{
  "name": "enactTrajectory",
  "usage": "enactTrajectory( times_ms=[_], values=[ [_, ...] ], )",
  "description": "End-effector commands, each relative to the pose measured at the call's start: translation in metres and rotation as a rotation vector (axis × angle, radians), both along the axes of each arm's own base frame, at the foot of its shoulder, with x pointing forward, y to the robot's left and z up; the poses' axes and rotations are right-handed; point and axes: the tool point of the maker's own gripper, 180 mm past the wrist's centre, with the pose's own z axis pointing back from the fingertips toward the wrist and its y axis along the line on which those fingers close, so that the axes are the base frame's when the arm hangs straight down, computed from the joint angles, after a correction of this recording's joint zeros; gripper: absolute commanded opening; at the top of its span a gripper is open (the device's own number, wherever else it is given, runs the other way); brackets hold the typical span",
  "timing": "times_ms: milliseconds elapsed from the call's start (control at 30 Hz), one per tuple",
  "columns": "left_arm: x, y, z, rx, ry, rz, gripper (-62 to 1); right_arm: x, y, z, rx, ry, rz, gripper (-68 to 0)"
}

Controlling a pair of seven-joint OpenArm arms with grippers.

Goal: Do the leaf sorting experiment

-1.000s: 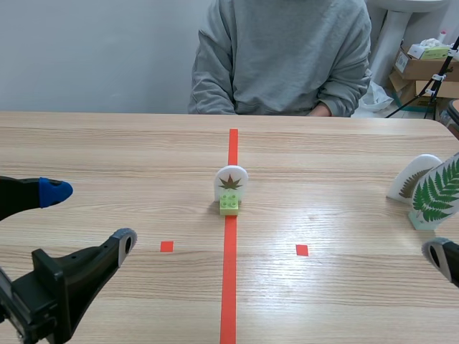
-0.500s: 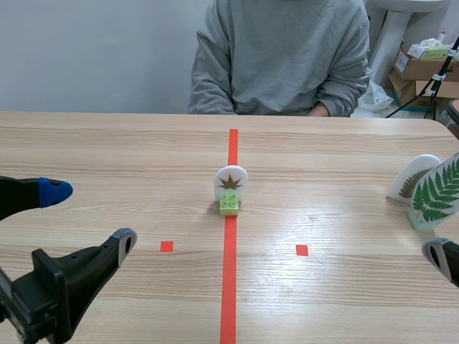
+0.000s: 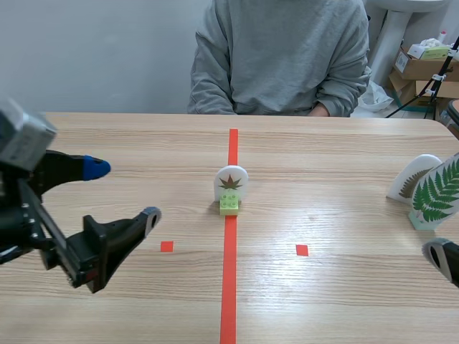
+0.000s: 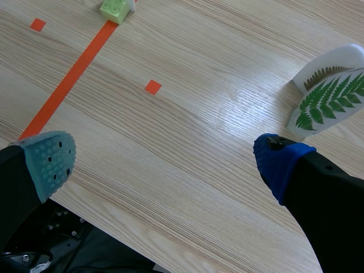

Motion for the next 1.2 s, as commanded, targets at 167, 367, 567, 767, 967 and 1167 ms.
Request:
enactTrajectory(
  times_ms=[167,367,567,767,967,1167],
  values=[
    [0.045,-0.037,-0.024,0.011,-0.005,-0.121,1.4,0.003,-0.001,0.003,-0.009,-0.014,0.012,-2.1],
    [0.084,-0.071,-0.045,0.093,-0.030,-0.163,1.4,0.002,-0.003,0.000,-0.031,-0.008,0.010,-2.1],
    [0.109,-0.099,-0.063,0.136,-0.052,-0.162,1.4,0.002,-0.003,0.000,-0.030,-0.008,0.010,-2.1],
    [0.124,-0.113,-0.076,0.170,-0.063,-0.149,1.4,0.002,-0.003,0.000,-0.030,-0.008,0.010,-2.1],
    [0.133,-0.122,-0.080,0.169,-0.039,-0.140,1.4,0.003,-0.003,0.002,-0.026,-0.015,0.010,-2.1],
    [0.135,-0.127,-0.080,0.163,-0.034,-0.141,1.4,0.003,-0.003,0.002,-0.026,-0.015,0.010,-2.1]
  ],
)
